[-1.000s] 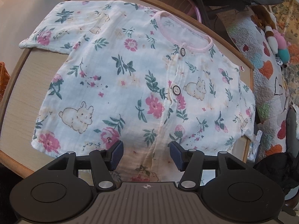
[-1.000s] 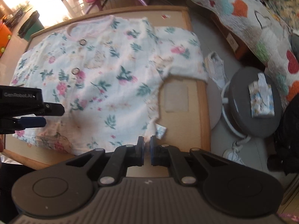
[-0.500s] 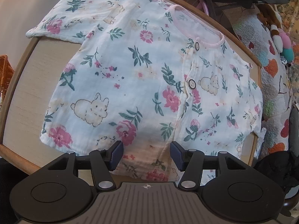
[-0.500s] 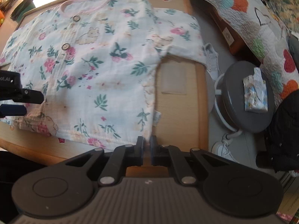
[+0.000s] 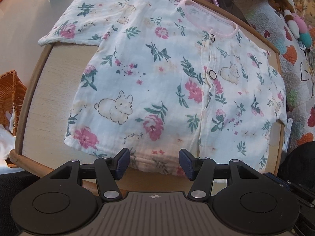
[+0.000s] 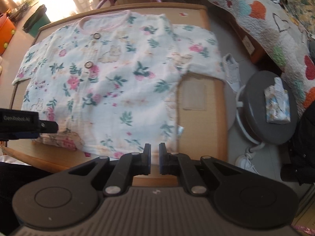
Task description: Fold clothes
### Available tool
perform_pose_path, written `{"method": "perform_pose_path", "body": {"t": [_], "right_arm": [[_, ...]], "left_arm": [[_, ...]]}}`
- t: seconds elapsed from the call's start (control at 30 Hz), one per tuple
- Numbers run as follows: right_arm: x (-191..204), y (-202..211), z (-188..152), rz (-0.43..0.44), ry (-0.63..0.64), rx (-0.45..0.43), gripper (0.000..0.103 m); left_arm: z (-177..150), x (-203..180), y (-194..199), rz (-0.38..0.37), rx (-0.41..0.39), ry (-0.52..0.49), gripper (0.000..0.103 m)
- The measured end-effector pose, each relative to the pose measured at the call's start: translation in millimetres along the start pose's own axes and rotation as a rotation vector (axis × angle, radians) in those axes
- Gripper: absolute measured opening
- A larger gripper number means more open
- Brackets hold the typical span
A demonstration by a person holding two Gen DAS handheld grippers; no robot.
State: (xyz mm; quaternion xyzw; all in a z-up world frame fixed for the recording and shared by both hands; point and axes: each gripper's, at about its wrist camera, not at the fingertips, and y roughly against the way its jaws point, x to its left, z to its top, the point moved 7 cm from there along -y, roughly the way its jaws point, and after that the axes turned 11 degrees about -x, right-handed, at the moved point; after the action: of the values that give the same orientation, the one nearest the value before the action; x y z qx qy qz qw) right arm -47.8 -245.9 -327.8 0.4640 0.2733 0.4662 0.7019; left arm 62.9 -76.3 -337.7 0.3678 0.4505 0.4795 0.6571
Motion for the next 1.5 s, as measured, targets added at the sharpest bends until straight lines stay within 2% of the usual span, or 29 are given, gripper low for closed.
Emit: {"method": "perform_pose_path", "body": {"t": [0.13, 0.27, 0.47, 0.6, 0.7, 0.87, 1.03, 1.27, 1.5], "right_arm": [[8, -20, -10, -0.022, 0.017, 0.044, 0.006], [8, -13, -11, -0.017, 0.027, 0.031, 0.007], [10, 7, 0, -0.003, 0.026, -0.023, 0.009], [15, 8, 1, -0.014, 0.022, -0.039, 0.017], [17, 6, -2, -0.013, 0.015, -0.045, 0.018], [20, 3, -7, -0.018, -0.006, -0.039, 0.018], [22, 1, -12, -0.019, -0.033, -0.042, 0.018], [31, -4, -17, -0.019, -0.015, -0.033, 0.018], [36, -4, -15, -0.017, -0.002, -0.031, 0.018]], "left_arm": [[-1, 4, -1, -0.02, 0.007, 0.007, 0.057], [9, 24, 9, -0.03, -0.004, 0.075, 0.057], [26, 75, 33, -0.042, -0.065, 0.254, 0.057], [37, 104, 44, -0.023, -0.089, 0.308, 0.057], [50, 124, 48, -0.051, -0.1, 0.356, 0.057], [72, 150, 51, -0.05, -0.175, 0.385, 0.057], [98, 172, 43, -0.094, -0.265, 0.447, 0.057], [111, 189, 16, -0.153, -0.267, 0.553, 0.053], [117, 196, -7, -0.152, -0.259, 0.589, 0.053]]}}
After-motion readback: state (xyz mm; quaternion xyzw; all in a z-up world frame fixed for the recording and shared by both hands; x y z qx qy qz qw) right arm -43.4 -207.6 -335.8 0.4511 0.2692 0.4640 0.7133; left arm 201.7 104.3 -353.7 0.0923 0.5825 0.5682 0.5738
